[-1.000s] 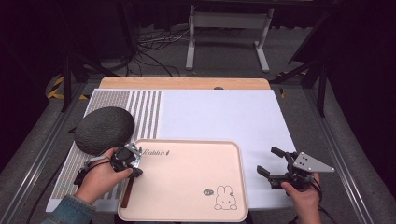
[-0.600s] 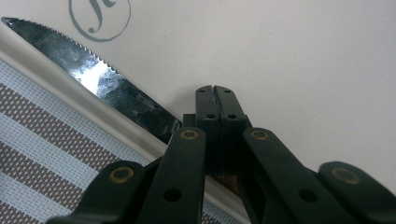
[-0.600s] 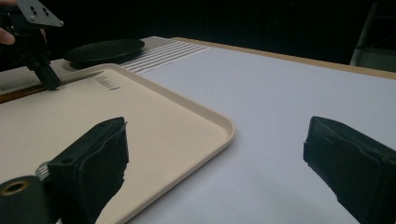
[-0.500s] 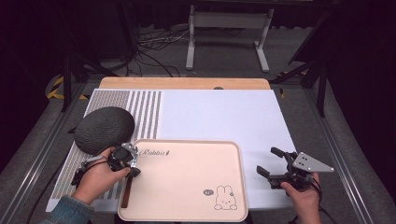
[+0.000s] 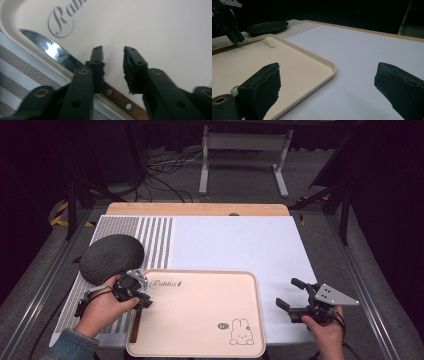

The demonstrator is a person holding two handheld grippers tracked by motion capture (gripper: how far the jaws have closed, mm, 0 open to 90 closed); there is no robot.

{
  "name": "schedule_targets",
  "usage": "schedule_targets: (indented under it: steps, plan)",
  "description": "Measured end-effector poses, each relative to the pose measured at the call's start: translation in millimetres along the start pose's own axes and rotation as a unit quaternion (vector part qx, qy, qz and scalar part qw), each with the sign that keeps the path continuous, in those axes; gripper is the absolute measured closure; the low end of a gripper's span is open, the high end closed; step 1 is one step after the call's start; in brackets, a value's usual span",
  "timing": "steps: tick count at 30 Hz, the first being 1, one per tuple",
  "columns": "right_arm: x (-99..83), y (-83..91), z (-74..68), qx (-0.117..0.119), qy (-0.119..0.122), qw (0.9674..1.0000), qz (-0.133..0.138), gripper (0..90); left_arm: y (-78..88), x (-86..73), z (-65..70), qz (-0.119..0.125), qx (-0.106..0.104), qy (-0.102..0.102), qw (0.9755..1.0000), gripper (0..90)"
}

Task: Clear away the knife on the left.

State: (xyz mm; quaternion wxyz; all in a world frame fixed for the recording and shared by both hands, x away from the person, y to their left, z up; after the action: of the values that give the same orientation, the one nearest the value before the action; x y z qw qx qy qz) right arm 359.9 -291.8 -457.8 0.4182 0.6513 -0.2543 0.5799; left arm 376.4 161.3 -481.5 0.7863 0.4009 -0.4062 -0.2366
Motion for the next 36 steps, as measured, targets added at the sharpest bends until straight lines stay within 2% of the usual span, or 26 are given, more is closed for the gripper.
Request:
schedule_targets:
  steps: [2,6,10,12,13,16,19,22,24,25,29,30,36]
  plan:
    - [0.1,0.2,-0.3,-0.001,-0.001,1.0,-0.001,7.1,5.8,4.3,2.0,0.024,0.003,-0.005,0.9997,56.6]
    - [0.5,-0.9,-1.2,0.001,0.002,1.0,0.0,7.0,18.2,9.0,2.6,0.07,0.025,-0.017,0.9971,32.7]
    - [0.1,-0.4,-1.5,0.0,-0.002,1.0,-0.001,7.0,32.9,10.7,1.7,0.119,0.038,-0.036,0.9915,19.3]
    - [0.2,-0.2,-0.8,-0.001,-0.001,1.0,-0.001,7.0,38.9,9.7,0.6,0.132,0.048,-0.044,0.989,15.8]
    - [0.7,-0.3,-0.4,-0.002,0.0,1.0,0.001,6.9,40.5,8.9,1.3,0.135,0.048,-0.044,0.9887,13.8]
    - [0.4,-0.2,-0.6,-0.002,-0.001,1.0,0.0,6.9,47.8,5.9,1.9,0.155,0.051,-0.05,0.9853,12.5]
    - [0.5,-0.4,-0.6,-0.002,-0.001,1.0,0.0,6.9,56.4,1.0,0.1,0.173,0.061,-0.059,0.9812,10.4]
    - [0.6,-0.1,-0.6,-0.003,-0.003,1.0,0.0,6.9,61.9,-4.1,-0.5,0.191,0.058,-0.062,0.9779,10.1]
    - [0.7,-0.2,-0.5,-0.002,-0.002,1.0,0.001,6.8,65.2,-7.9,-1.8,0.203,0.064,-0.068,0.9747,10.1]
    - [0.7,-0.2,-0.5,-0.002,-0.002,1.0,0.001,6.8,65.2,-7.9,-1.8,0.203,0.064,-0.068,0.9747,10.0]
    - [0.9,-0.1,-0.6,-0.001,-0.002,1.0,0.003,6.4,70.8,-16.2,-4.3,0.236,0.074,-0.093,0.9645,9.7]
    - [1.1,-0.2,-0.4,-0.001,0.0,1.0,0.004,6.3,71.6,-17.9,-4.6,0.241,0.075,-0.095,0.963,9.6]
    - [1.3,-0.1,-0.4,-0.002,0.001,1.0,0.005,6.2,76.0,-30.5,-7.2,0.287,0.082,-0.104,0.9485,8.4]
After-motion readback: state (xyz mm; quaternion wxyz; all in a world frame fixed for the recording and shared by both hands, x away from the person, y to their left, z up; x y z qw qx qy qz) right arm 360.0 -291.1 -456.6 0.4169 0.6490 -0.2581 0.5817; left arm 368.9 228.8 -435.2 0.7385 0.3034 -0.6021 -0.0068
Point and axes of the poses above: each handheld gripper's, and its own axes: y roughly backward along the jaws, x roughly out of its top, z roughly to its right, the point moved 8 cm from there along -y, roughly forward along the jaws, and after that the axes turned 12 degrees about -x, right-handed, at the moved point
